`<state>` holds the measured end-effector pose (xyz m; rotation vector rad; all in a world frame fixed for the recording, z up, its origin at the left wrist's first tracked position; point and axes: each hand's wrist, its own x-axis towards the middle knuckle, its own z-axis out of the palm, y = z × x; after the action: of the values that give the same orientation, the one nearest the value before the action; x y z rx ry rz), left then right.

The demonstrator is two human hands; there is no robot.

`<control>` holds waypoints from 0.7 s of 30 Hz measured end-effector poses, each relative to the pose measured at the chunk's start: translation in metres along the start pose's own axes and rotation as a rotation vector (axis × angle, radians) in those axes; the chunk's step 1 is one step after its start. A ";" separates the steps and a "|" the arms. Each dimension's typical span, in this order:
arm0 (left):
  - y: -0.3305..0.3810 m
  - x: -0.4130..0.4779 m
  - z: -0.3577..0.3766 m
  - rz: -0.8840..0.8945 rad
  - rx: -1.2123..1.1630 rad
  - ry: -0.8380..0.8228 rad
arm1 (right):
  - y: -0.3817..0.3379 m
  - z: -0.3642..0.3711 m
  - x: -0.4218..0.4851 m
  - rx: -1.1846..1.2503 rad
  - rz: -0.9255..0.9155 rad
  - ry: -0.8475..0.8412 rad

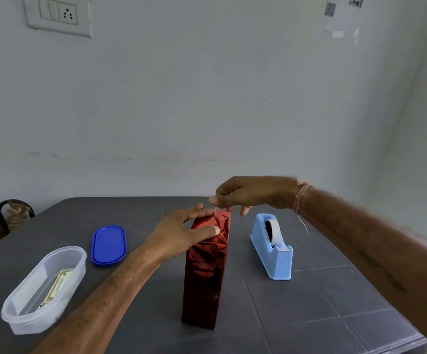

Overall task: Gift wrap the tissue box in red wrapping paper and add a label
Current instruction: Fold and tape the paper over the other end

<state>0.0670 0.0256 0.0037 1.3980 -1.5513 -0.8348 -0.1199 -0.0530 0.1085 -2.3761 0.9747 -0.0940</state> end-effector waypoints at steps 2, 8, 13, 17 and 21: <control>-0.002 0.001 0.000 0.003 -0.002 0.000 | -0.004 -0.002 0.003 0.037 -0.007 0.000; 0.000 0.000 0.000 0.007 0.008 -0.002 | 0.001 -0.001 0.003 0.048 0.009 -0.058; 0.000 0.000 0.000 0.005 -0.003 -0.004 | 0.004 -0.005 0.000 0.080 -0.009 -0.107; -0.001 0.001 0.000 -0.003 0.007 -0.005 | 0.008 -0.006 0.001 0.067 -0.027 -0.133; 0.000 0.002 -0.002 -0.002 0.003 -0.018 | 0.013 -0.005 0.001 0.146 -0.095 -0.050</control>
<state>0.0691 0.0234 0.0048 1.3977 -1.5652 -0.8492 -0.1283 -0.0632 0.1059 -2.2786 0.8035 -0.1365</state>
